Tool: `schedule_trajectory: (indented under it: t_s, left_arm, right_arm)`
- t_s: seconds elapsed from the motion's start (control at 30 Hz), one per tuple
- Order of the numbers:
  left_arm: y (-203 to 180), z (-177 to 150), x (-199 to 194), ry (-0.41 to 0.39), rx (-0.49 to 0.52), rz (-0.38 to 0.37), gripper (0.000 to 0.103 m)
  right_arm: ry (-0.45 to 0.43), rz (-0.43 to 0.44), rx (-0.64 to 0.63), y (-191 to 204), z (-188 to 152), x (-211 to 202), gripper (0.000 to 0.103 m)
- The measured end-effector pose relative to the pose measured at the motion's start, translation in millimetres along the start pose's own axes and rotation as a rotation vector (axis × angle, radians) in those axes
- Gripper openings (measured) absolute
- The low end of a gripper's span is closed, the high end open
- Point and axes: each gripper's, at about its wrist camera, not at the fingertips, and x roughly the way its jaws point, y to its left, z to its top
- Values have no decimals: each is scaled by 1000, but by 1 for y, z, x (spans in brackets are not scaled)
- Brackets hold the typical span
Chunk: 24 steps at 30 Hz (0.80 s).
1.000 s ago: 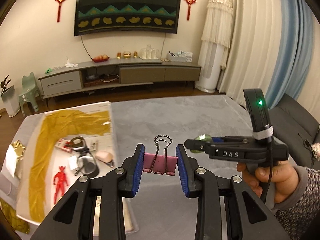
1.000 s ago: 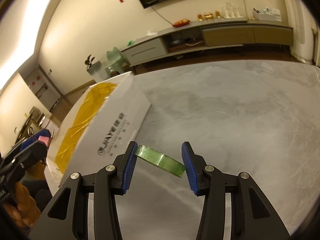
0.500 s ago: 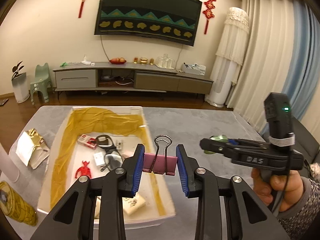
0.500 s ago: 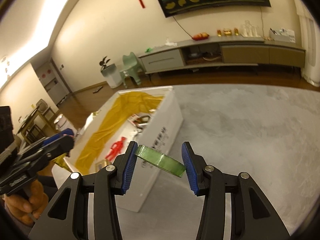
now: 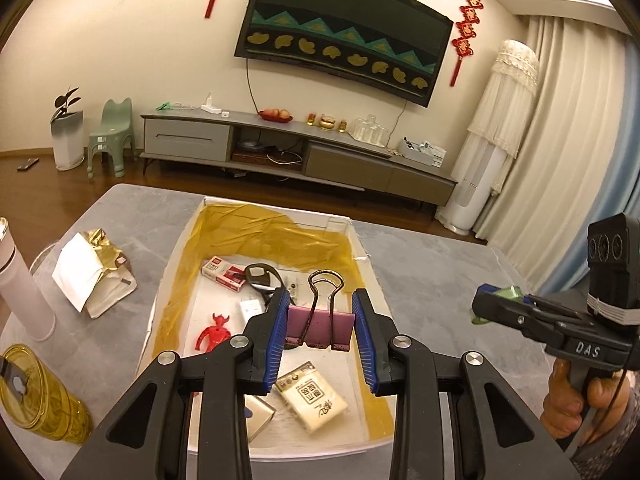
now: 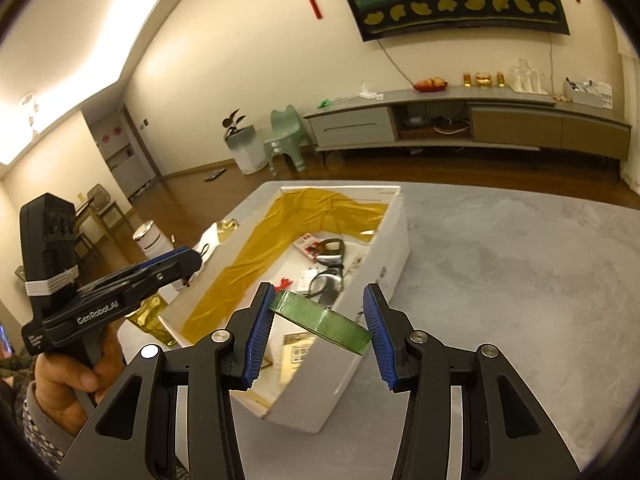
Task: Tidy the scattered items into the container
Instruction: 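Carry the pink clip and green tape roll over the cardboard box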
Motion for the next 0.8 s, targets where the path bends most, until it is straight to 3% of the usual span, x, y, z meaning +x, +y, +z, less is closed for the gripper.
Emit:
schedule_trajectory:
  t_s: [0.47,0.8]
  left_arm:
    - [22,-2,25,50,-37,-19,34]
    - [27,1,47,104,-33,-16,34]
  right_arm:
    - [65,75,0,29,11,26,48]
    - [164,55,-39,32,43,78,48]
